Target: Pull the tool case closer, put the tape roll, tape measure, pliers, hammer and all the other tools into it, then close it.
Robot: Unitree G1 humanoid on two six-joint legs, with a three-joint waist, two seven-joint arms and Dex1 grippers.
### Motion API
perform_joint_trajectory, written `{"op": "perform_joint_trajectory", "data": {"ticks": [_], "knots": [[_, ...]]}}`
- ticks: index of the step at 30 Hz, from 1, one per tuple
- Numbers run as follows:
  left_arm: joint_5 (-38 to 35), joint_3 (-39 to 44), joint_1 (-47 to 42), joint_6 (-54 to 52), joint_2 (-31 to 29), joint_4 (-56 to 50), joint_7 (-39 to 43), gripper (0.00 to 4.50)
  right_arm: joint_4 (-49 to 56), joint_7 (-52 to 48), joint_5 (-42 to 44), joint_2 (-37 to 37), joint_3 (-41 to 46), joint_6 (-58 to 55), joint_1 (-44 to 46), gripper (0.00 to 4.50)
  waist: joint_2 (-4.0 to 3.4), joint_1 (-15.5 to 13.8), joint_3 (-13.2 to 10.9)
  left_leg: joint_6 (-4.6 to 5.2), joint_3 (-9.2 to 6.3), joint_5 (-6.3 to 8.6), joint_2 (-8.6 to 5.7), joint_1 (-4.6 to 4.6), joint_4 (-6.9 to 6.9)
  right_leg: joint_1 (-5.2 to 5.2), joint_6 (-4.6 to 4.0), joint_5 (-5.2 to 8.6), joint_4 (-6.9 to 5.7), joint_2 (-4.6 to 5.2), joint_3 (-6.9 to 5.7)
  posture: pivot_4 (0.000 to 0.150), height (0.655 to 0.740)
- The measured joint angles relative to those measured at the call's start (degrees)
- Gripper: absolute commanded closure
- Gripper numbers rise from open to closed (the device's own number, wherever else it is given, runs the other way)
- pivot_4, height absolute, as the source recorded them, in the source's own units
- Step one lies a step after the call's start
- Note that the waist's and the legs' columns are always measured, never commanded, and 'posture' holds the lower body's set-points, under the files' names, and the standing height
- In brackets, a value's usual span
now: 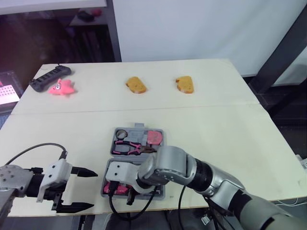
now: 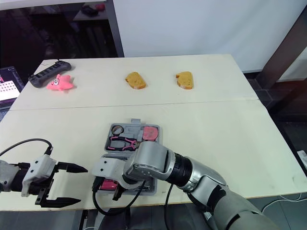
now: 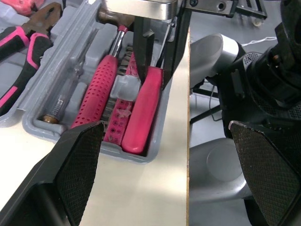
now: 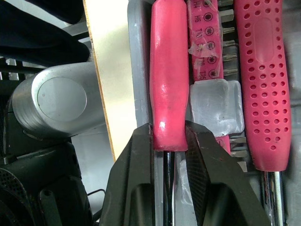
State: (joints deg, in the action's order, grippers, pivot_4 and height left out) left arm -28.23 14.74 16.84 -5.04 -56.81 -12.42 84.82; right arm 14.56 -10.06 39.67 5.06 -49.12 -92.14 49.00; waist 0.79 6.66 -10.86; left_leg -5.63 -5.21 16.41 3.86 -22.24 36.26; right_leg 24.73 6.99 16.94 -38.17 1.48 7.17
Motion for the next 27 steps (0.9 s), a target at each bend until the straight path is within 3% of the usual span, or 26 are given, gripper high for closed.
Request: {"op": "perform_joint_trajectory", "data": {"ticks": [3, 5, 8, 19, 22, 25, 27], "knots": [[0.0, 0.0, 0.0, -0.36, 0.0, 0.0, -0.05, 0.0, 0.45, -0.29, -0.93, -0.38, 0.04, 0.0, -0.69, 4.11, 0.0, 0.5, 0.0, 0.0, 0.0, 0.0, 0.0, 0.0, -0.01, 0.0, 0.0, 0.0, 0.0, 0.0, 0.0, 0.15, 0.74], [0.0, 0.0, -0.01, -0.57, 0.0, -0.07, -0.16, 0.0, 0.75, -0.55, -1.29, -0.47, 0.02, 0.0, -0.92, 3.05, -0.01, 0.62, 0.0, 0.0, -0.01, 0.0, 0.0, 0.0, -0.01, 0.0, 0.0, 0.0, 0.0, 0.0, 0.0, 0.15, 0.74], [0.0, 0.01, 0.29, -0.68, 0.0, -0.15, -0.31, 0.0, 1.11, -1.01, -1.31, -0.71, -0.13, 0.0, -1.69, 1.8, -0.01, 0.6, 0.0, 0.0, -0.01, 0.0, 0.0, 0.0, 0.0, 0.0, 0.0, 0.0, 0.0, 0.0, 0.0, 0.15, 0.74], [-0.01, -0.02, -0.27, -0.96, 0.08, -1.08, -0.84, 0.0, 8.06, -3.89, -0.63, 4.57, 7.44, 0.02, 1.04, 1.8, 0.0, 0.44, 0.0, 0.0, -0.02, 0.0, 0.0, 0.0, -0.03, -0.01, 0.0, 0.0, 0.01, 0.0, -0.01, 0.15, 0.74], [0.0, -0.03, -1.35, -0.96, 0.07, -1.07, -0.86, 0.0, 12.3, -6.25, 0.04, 5.6, 8.2, 1.35, -1.22, 2.67, -0.01, 0.51, 0.0, 0.0, -0.04, 0.0, 0.0, 0.0, -0.05, -0.01, 0.01, 0.01, 0.03, 0.0, -0.02, 0.15, 0.74], [0.01, -0.04, -1.4, -0.98, 0.07, -0.87, -0.71, 0.0, 14.7, -7.8, -0.28, 8.91, 5.49, 3.87, -4.19, 4.21, 0.0, 0.49, 0.0, 0.0, -0.02, 0.0, -0.01, -0.03, -0.01, -0.01, 0.01, 0.01, 0.07, 0.04, -0.02, 0.15, 0.74], [0.01, -0.05, -1.55, -0.98, 0.07, -0.66, -0.54, 0.0, 15.12, -8.3, -1.31, 9.5, 4.98, 5.63, -4.92, 4.42, 0.0, 0.52, 0.0, 0.0, -0.02, 0.0, -0.01, -0.02, 0.0, 0.0, 0.0, 0.0, 0.03, 0.02, -0.01, 0.15, 0.74]]}}
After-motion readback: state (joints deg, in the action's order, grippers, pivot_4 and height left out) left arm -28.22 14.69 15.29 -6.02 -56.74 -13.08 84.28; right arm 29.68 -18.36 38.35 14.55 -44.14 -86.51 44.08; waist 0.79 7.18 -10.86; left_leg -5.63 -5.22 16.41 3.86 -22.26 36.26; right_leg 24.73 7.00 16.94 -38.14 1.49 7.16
